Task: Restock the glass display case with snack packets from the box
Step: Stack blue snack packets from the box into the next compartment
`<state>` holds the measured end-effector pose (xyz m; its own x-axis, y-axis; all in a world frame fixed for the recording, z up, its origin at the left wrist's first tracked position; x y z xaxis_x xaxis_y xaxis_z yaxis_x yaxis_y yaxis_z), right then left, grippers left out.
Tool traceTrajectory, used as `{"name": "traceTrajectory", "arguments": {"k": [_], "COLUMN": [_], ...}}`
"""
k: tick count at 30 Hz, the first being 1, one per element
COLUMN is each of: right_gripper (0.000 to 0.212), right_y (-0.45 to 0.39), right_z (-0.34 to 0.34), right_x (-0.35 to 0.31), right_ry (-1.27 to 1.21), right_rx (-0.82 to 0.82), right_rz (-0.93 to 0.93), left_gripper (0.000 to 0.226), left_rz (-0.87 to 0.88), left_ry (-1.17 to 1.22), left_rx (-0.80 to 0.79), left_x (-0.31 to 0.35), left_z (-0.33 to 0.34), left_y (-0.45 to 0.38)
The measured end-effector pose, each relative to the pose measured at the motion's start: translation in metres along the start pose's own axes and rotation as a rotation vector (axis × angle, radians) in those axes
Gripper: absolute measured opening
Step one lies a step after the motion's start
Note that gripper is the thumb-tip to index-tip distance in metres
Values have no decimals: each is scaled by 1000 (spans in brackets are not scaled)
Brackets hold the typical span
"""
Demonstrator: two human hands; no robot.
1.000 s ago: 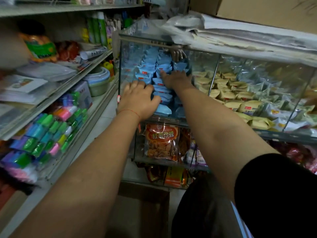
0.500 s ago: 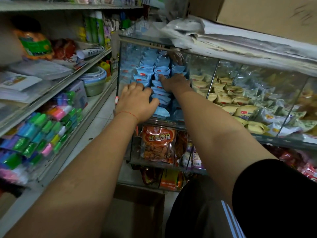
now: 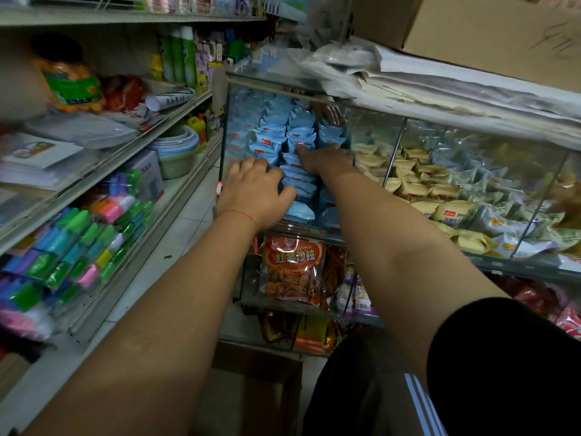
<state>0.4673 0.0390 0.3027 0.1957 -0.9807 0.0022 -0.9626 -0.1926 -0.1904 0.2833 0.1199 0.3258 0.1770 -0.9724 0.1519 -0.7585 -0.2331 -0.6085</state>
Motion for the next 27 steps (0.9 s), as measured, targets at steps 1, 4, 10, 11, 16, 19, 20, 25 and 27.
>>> {"name": "traceTrajectory", "arguments": {"k": [1, 4, 10, 11, 16, 19, 20, 25, 27], "right_gripper": [90, 94, 88, 85, 84, 79, 80, 73, 74], "right_y": [0, -1, 1, 0, -2, -2, -1, 6, 8], "right_z": [1, 3, -10, -11, -11, -19, -24, -24, -10], "right_x": [-2, 0, 0, -2, 0, -2, -4, -51, -58], "right_ry": [11, -8, 79, 110, 20, -113, -169, -202, -185], "right_rx": [-7, -10, 47, 48, 19, 69, 105, 152, 81], "right_rz": [-15, 1, -7, -31, -43, -2, 19, -238, -271], "left_gripper": [50, 49, 49, 49, 50, 50, 51, 52, 51], "left_rz": [-3, -1, -1, -1, -2, -5, -4, 7, 8], "left_ry": [3, 10, 14, 13, 12, 15, 16, 7, 8], "left_rx": [0, 7, 17, 18, 25, 25, 22, 32, 33], "left_x": [0, 1, 2, 2, 1, 1, 1, 2, 1], "left_z": [0, 1, 0, 0, 0, -1, 0, 3, 3], "left_y": [0, 2, 0, 0, -2, -3, -2, -1, -2]}}
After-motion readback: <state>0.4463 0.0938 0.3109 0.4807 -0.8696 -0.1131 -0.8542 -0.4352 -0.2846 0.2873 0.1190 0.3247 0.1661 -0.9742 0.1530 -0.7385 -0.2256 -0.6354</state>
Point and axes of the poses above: each hand's wrist, its own y-axis away from the middle knuckle, its own z-axis out of the palm, x = y × z, the point moved 10 cm from there along -y, towards the middle knuckle, and after that the axes turned 15 degrees about x, right-handed, at the moved point
